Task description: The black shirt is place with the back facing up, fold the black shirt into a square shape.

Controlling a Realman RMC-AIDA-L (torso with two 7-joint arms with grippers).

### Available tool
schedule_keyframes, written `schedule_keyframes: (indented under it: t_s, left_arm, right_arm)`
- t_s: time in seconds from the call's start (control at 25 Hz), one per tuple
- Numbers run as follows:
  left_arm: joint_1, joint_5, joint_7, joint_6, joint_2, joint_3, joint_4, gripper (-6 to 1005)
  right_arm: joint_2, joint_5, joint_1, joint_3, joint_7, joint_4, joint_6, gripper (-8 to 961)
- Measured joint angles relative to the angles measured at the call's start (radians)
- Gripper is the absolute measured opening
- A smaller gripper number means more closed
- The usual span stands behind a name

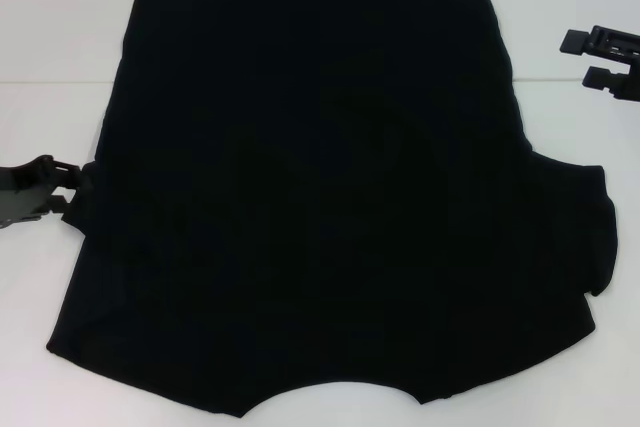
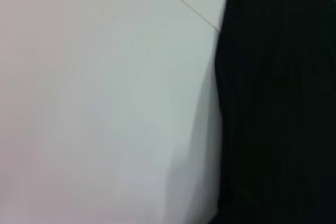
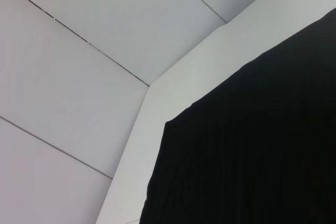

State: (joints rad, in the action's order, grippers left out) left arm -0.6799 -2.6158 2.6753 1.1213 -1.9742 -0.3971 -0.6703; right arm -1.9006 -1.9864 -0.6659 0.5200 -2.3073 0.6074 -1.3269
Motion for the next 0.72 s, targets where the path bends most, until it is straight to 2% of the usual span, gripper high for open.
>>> schedule_keyframes:
  t_s: [0.72]
  left_arm:
    - [0.029, -0.030, 0.056, 0.040, -0.007, 0.000, -0.004, 443]
  right_arm:
    - [0.000, 0.000, -0.002, -0.001, 0.000, 0.000, 0.000, 794]
